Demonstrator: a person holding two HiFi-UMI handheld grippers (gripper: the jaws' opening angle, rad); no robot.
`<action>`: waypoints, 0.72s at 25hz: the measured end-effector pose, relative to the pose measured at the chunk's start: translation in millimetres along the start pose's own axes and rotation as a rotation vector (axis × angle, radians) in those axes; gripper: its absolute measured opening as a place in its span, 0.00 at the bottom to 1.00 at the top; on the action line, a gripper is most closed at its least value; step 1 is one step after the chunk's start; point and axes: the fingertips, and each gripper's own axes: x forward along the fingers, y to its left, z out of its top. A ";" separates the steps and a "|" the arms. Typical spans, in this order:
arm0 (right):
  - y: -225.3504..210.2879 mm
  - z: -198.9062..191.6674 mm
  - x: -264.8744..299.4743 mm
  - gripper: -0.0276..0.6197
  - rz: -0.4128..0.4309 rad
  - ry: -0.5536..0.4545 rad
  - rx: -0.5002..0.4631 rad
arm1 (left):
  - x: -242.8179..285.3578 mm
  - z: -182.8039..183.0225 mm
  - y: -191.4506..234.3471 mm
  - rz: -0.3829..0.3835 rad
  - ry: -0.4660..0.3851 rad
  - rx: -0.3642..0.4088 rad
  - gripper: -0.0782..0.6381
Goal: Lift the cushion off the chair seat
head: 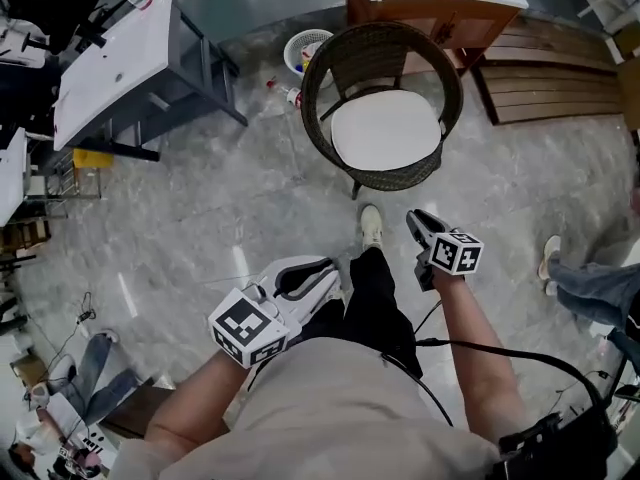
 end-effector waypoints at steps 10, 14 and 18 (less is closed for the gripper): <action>-159.0 2.3 154.2 0.21 -0.054 -0.028 0.529 | 109.6 30.9 66.4 -0.037 0.053 -0.016 0.17; -210.7 -9.4 198.4 0.23 -0.100 -0.043 0.667 | 144.6 27.8 92.9 -0.043 0.104 -0.044 0.19; -242.6 -16.4 230.8 0.26 -0.119 -0.077 0.770 | 165.4 28.8 116.2 -0.042 0.122 -0.052 0.19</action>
